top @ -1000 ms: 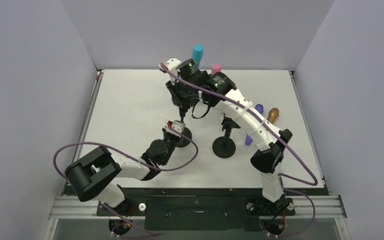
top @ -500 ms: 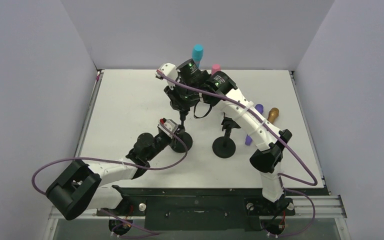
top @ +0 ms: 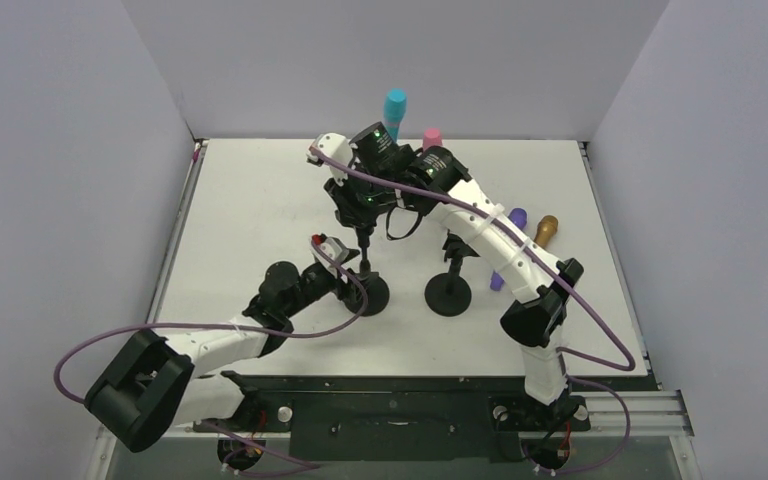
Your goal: Remove the microphone from the stand
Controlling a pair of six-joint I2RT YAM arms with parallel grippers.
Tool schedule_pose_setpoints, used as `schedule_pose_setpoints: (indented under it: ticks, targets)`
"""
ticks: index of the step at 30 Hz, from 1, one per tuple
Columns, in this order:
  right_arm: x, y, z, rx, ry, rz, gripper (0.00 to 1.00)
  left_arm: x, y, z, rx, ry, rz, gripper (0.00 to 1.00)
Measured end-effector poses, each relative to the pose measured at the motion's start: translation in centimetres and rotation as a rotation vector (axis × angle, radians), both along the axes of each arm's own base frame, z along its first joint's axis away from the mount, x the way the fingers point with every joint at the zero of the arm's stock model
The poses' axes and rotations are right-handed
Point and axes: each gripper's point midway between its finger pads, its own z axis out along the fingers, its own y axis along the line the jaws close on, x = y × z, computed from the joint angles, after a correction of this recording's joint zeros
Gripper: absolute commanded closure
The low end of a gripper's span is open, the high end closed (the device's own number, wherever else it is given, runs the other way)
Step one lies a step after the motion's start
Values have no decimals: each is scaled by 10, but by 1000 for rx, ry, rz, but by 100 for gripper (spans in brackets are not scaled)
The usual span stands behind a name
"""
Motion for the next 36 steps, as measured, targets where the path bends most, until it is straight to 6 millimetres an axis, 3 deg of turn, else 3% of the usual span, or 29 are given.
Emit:
schedule_pose_setpoints:
  ticks: [4,17,27,32,36]
  targets:
    - [-3,5,-1,6,-9,-8,100,1,8,12,-23,-6,45,1]
    - [-1,7,-2,39,-43,-128,100,2,73,67,-70,125,390,4]
    - [-8,3,0,156,-122,-230,100,-6,124,178,-206,124,624,4]
    - [-4,5,0,206,-161,-270,100,-3,125,207,-260,144,647,4]
    - [-2,9,1,234,-175,-283,100,2,111,213,-282,174,607,4]
